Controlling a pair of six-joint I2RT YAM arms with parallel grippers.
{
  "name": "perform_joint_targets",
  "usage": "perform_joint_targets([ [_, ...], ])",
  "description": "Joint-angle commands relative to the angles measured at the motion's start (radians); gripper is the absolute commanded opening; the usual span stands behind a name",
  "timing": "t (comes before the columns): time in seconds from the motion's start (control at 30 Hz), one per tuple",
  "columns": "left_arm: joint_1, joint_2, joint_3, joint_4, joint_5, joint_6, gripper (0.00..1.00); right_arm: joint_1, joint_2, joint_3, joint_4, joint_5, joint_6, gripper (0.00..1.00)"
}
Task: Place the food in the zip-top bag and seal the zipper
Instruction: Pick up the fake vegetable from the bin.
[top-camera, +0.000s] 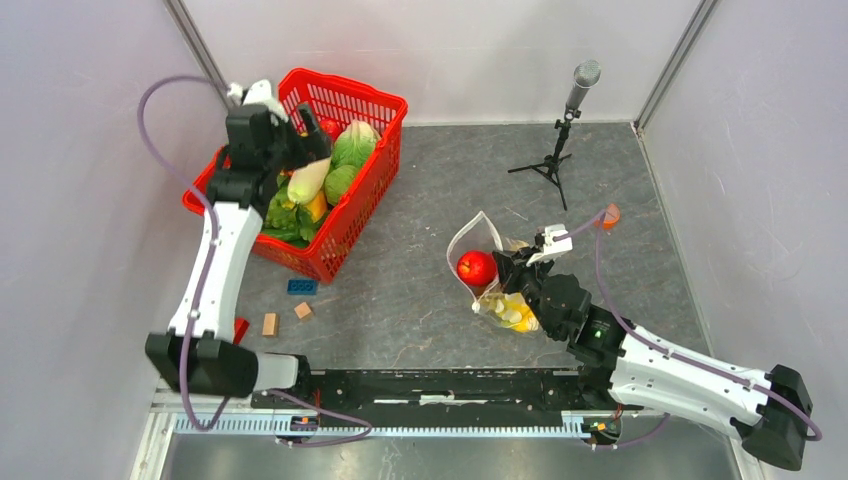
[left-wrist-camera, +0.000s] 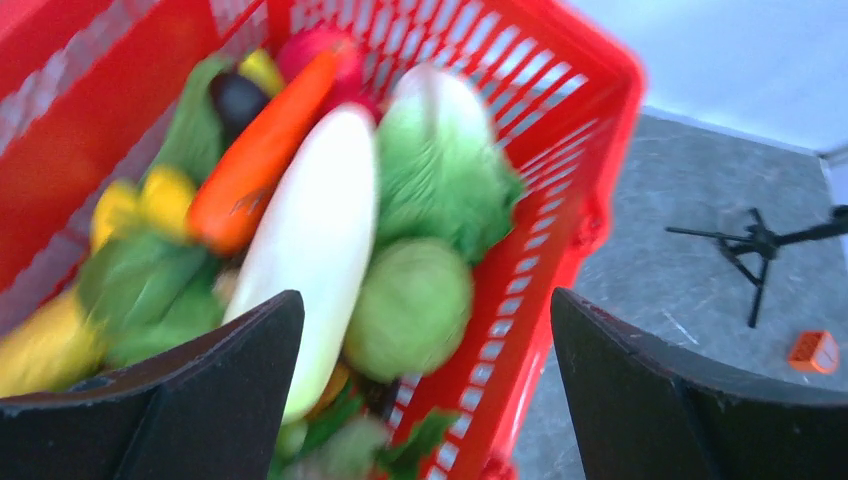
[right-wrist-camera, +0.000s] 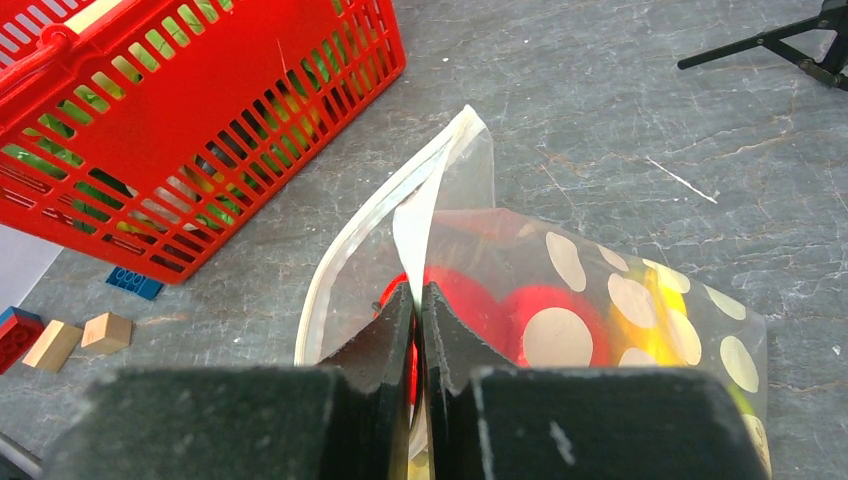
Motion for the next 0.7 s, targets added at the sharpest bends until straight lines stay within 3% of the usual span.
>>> perform_joint_targets([
  [0.0, 0.004, 0.198, 0.241, -0.022, 0.293, 0.175, 0.97, -0.002, 0.003, 0.038, 0.007, 0.007, -0.003, 0.10],
  [0.13, 0.016, 0.382, 0.381, -0.090, 0.418, 0.223, 0.90, -0.002, 0.010, 0.048, -0.003, 0.019, -0.004, 0.10],
  [0.3, 0.031, 0.561, 0.494, -0.171, 0.609, 0.232, 0.87, -0.002, 0.042, 0.081, -0.043, 0.043, -0.020, 0.10],
  [0.47, 0.041, 0.686, 0.666, -0.411, 0.498, 0.320, 0.83, -0.002, 0.073, 0.114, -0.072, 0.067, -0.027, 0.10],
  [0.53, 0.066, 0.653, 0.646, -0.363, 0.459, 0.272, 0.83, -0.002, 0.077, 0.114, -0.067, 0.074, -0.024, 0.10],
  [0.67, 0.127, 0.519, 0.588, -0.178, 0.622, 0.243, 0.89, -0.002, 0.096, 0.122, -0.061, 0.081, -0.024, 0.10],
])
